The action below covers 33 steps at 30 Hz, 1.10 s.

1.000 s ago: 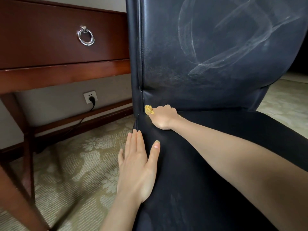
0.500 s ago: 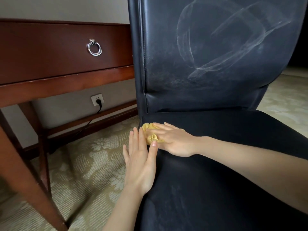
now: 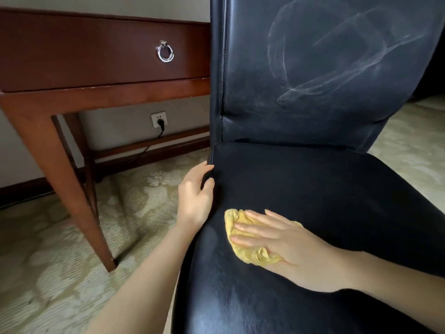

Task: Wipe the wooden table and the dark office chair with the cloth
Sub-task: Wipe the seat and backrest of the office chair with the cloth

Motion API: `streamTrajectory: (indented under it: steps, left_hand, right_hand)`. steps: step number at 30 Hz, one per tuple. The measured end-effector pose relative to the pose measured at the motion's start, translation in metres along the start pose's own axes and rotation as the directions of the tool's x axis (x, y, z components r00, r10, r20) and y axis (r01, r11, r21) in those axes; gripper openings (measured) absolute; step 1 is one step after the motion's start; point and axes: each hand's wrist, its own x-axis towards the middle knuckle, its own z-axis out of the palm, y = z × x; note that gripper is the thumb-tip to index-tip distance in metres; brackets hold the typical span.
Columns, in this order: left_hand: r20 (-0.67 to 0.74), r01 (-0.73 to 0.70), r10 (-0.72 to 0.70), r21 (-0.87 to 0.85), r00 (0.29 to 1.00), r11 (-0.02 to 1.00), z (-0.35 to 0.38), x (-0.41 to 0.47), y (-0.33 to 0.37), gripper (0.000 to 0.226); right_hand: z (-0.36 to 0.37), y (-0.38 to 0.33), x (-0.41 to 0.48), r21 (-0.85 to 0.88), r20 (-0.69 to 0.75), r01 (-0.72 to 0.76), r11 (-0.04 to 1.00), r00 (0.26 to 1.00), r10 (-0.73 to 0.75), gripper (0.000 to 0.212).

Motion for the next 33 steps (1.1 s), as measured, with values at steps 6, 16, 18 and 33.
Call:
streamTrajectory:
  steps: [6,16,18,33]
  left_hand:
    - [0.061,0.027,-0.021,-0.107,0.998,0.994,-0.047,-0.064,-0.006,0.037]
    - [0.360,0.040,-0.141,0.274,0.922,0.961,-0.067,-0.155,-0.005,0.108]
    - [0.279,0.144,-0.213,0.250,0.936,0.957,-0.064,-0.160,-0.005,0.109]
    - [-0.209,0.175,-0.113,0.310,0.971,0.934,-0.052,-0.171,-0.007,0.057]
  right_hand:
    - [-0.009,0.008,-0.003,0.121,0.003,0.034,0.992,0.999,-0.035,0.055]
    - [-0.019,0.041,0.090,0.263,0.033,-0.232,0.937,0.972,0.232,0.049]
    - [-0.018,0.046,0.112,0.266,0.031,-0.332,0.905,0.941,0.336,0.048]
    - [-0.013,-0.033,0.088,0.122,-0.048,-0.065,0.990,0.996,0.071,0.041]
